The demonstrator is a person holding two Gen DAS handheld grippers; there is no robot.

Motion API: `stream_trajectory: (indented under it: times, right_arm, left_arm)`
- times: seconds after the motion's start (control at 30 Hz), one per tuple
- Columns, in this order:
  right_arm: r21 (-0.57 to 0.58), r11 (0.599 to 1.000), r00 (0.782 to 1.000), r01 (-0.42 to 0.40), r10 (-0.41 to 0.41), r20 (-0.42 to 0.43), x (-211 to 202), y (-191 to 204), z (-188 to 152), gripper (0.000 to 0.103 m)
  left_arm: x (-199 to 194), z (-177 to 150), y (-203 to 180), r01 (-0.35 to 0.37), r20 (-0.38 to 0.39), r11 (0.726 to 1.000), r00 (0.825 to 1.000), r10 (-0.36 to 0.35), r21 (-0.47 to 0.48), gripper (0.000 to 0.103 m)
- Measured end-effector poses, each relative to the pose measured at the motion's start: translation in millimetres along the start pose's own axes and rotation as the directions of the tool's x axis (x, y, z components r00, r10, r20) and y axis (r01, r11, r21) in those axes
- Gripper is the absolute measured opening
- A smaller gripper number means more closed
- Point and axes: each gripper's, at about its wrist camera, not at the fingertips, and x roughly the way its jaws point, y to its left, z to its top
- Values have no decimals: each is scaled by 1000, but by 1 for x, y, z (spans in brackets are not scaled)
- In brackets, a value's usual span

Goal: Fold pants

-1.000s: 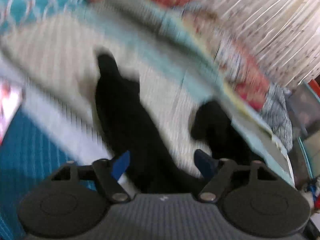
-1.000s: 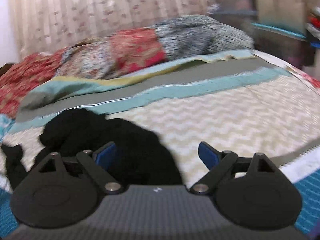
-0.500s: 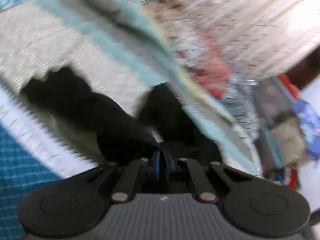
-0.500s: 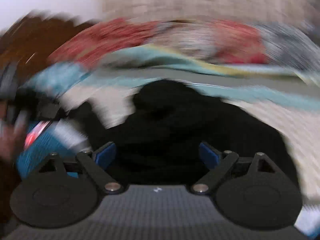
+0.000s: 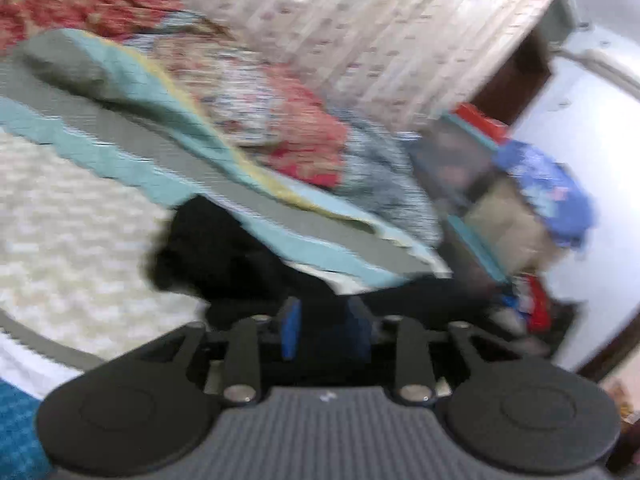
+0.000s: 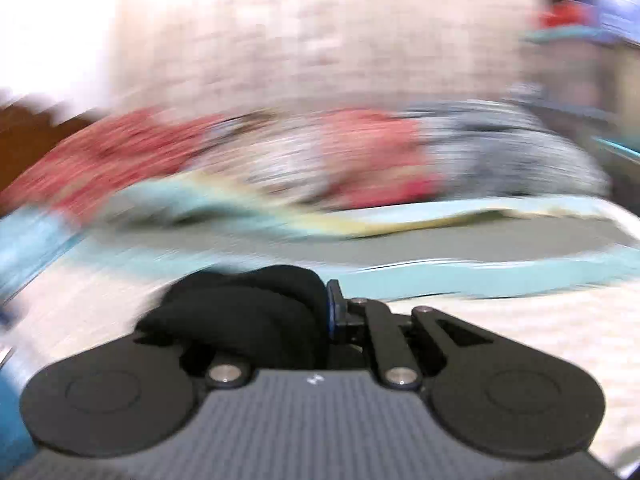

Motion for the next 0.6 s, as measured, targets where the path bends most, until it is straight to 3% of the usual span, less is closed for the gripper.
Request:
stream_trajectory:
  times: [0.03, 0.07, 0.1, 0.13, 0.17, 0.2, 0.27, 0.3, 0.33, 0.37, 0.4, 0.43, 0.5, 0.53, 0.6]
  right_arm:
    - [51, 992, 993, 113, -114, 22, -5, -33, 9, 15]
    - [116, 967, 972, 228, -233, 37, -10, -68, 16, 18]
    - [170, 932, 944, 321, -329, 26, -16, -96, 17, 23]
    - [220, 891, 916, 397, -401, -32, -17, -123, 16, 50]
    - [265, 850, 891, 455, -439, -117, -18, -148, 12, 64]
    - [310, 816, 873, 488, -459, -165, -23, -167, 4, 68]
    - [396, 751, 848, 529, -492, -200, -42, -190, -19, 68]
    - [420, 733, 844, 535, -493, -214, -50, -195, -31, 68]
    - [430, 733, 849, 527, -474, -233, -55, -198, -41, 69]
    - [441, 743, 864, 503, -440, -245, -59, -193, -50, 69]
    - [462, 756, 885, 465, -398, -241, -65, -191, -60, 70]
    - [489, 773, 915, 404, -335, -226, -70, -187, -71, 73]
    - [517, 808, 956, 282, -190, -224, -67, -183, -88, 81]
    - [511, 826, 961, 237, -124, -245, -58, -174, -94, 82]
    - [506, 843, 962, 182, -45, -271, -35, -163, -95, 82]
  left_arm:
    - [8, 0, 7, -51, -11, 999, 999, 51, -8, 37]
    - [18, -1, 13, -97, -31, 995, 995, 96, -17, 41]
    - [29, -3, 18, -140, -59, 990, 989, 138, -30, 54]
    - [41, -6, 23, -179, -93, 983, 980, 174, -47, 60]
    - [55, -9, 28, -205, -135, 976, 972, 194, -69, 60]
    - [65, -13, 30, -206, -167, 975, 967, 190, -84, 60]
    - [85, -20, 33, -210, -209, 973, 960, 186, -100, 75]
    - [93, -23, 33, -237, -222, 967, 952, 211, -95, 92]
    - [103, -26, 33, -265, -230, 960, 944, 238, -91, 96]
    - [111, -29, 33, -267, -244, 960, 940, 240, -86, 94]
    - [116, -34, 35, -243, -276, 967, 937, 213, -80, 79]
    - [127, -37, 34, -212, -317, 974, 932, 176, -83, 42]
    - [139, -40, 33, -176, -377, 979, 918, 124, -106, 13]
    - [139, -37, 32, -166, -379, 979, 919, 108, -122, 12]
    - [126, -21, 30, -117, -335, 981, 940, 58, -157, 11]
